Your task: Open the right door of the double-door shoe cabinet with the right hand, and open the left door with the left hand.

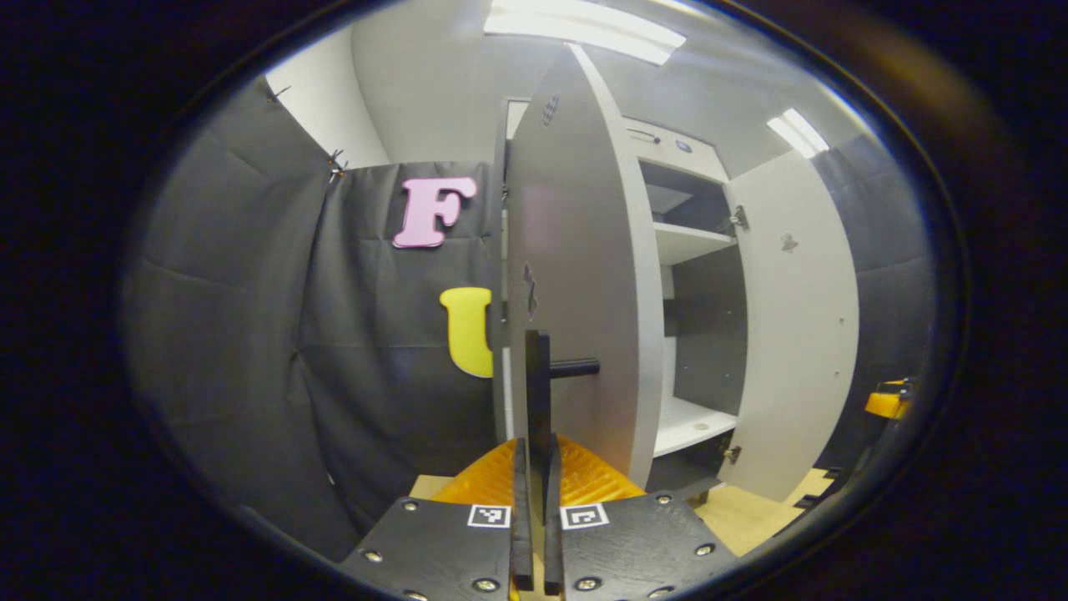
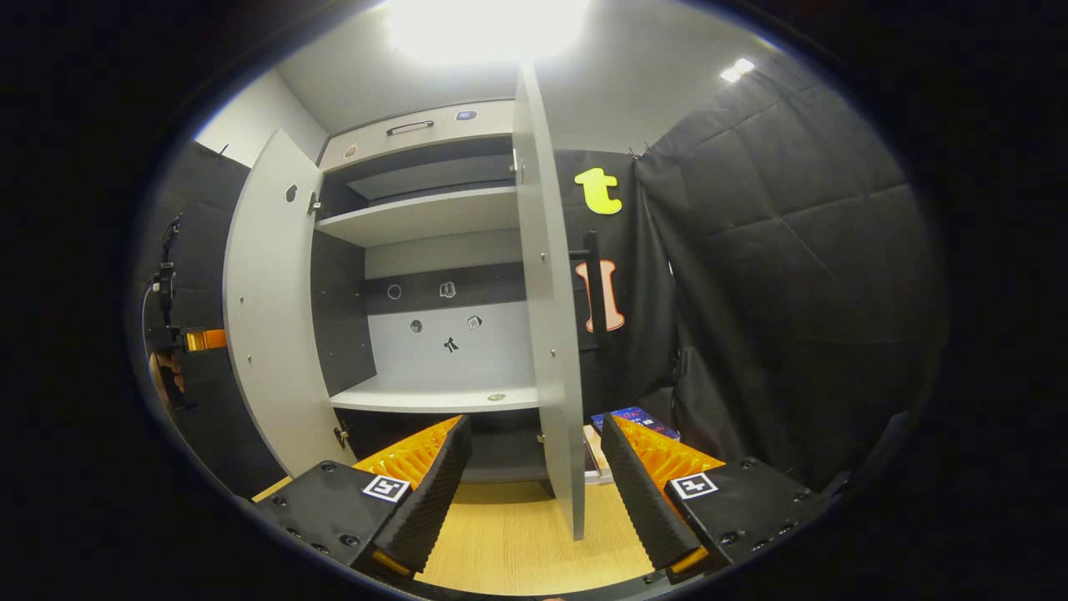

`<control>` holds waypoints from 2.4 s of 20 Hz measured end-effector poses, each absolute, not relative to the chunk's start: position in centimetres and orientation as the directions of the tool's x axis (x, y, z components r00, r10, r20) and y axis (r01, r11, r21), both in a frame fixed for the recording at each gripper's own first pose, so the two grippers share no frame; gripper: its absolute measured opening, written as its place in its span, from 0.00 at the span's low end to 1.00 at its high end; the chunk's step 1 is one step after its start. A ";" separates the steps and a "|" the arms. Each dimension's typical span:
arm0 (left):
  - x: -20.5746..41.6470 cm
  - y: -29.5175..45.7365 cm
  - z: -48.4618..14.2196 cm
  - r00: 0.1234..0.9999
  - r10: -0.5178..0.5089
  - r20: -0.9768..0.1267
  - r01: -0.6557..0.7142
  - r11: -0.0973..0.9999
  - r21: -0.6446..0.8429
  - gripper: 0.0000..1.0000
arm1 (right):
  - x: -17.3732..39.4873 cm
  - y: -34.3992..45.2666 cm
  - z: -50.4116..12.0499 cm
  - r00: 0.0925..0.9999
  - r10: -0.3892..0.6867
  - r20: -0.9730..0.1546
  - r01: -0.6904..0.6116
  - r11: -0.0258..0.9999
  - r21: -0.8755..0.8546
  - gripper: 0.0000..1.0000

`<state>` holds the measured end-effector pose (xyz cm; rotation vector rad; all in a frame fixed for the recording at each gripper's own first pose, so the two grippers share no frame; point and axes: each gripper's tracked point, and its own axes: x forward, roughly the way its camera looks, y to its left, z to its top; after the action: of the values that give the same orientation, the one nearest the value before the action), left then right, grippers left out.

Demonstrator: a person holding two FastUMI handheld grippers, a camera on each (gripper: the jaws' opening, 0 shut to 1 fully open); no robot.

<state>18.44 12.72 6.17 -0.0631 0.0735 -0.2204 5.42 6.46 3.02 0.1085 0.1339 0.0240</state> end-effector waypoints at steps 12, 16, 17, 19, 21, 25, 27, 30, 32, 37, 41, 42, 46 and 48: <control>11.0 14.9 6.4 0.995 -0.096 0.001 0.095 0.992 -0.083 0.02 | 5.5 8.9 4.5 0.986 0.120 -0.114 -0.118 0.993 0.023 0.97; 6.0 13.2 4.6 1.000 -0.016 -0.019 0.015 0.999 -0.042 0.00 | 4.7 8.3 4.3 0.985 0.143 -0.099 -0.143 0.990 0.004 0.93; 4.8 12.5 4.0 1.000 -0.005 -0.031 0.004 0.999 -0.040 0.02 | 4.4 8.1 4.3 0.985 0.146 -0.093 -0.146 0.989 -0.002 0.93; 2.6 11.1 3.0 0.999 0.008 -0.054 -0.011 0.999 -0.052 0.02 | 3.8 8.1 3.9 0.983 0.160 -0.088 -0.162 0.987 -0.010 0.97; 0.6 9.8 2.2 0.998 0.020 -0.061 -0.024 0.998 -0.065 0.02 | 3.1 8.1 3.2 0.981 0.173 -0.093 -0.174 0.985 0.002 0.98; -2.4 8.5 1.1 0.995 0.066 -0.076 -0.069 0.997 -0.044 0.04 | 1.8 7.7 2.7 0.981 0.173 -0.087 -0.172 0.985 0.020 0.98; -3.9 7.7 0.7 0.994 0.082 -0.072 -0.084 0.996 -0.027 0.08 | 1.3 7.3 2.4 0.981 0.171 -0.087 -0.170 0.985 0.024 0.98; -5.3 6.6 0.2 0.994 0.090 -0.068 -0.091 0.996 -0.011 0.25 | 0.7 6.8 1.9 0.982 0.165 -0.093 -0.161 0.986 0.048 0.98; -6.0 6.0 -0.1 0.994 0.089 -0.062 -0.090 0.996 -0.004 0.36 | 0.4 6.5 1.6 0.982 0.161 -0.099 -0.156 0.986 0.058 0.98; -6.7 5.2 -1.4 0.992 0.104 -0.070 -0.101 0.994 0.034 1.00 | 0.0 5.9 1.7 0.986 0.139 -0.089 -0.133 0.989 0.061 0.98; -6.9 5.4 -1.3 0.991 0.114 -0.065 -0.112 0.993 0.026 1.00 | -0.2 6.1 1.9 0.987 0.134 -0.083 -0.130 0.990 0.058 0.98; -6.9 5.7 -1.1 0.991 0.124 -0.057 -0.123 0.992 0.021 1.00 | -0.2 6.0 1.9 0.988 0.131 -0.079 -0.127 0.990 0.054 0.98; -6.8 6.9 -0.3 0.988 0.152 -0.026 -0.152 0.988 -0.001 0.98 | -0.3 6.4 1.7 0.988 0.132 -0.074 -0.129 0.991 0.043 0.98; -6.7 7.1 -0.3 0.987 0.158 -0.028 -0.158 0.987 0.000 1.00 | -0.3 6.4 1.9 0.989 0.131 -0.068 -0.128 0.991 0.041 0.98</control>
<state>-6.70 7.09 -0.32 -0.0021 0.0280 0.1584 -0.32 6.36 1.86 0.0364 0.0709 0.1301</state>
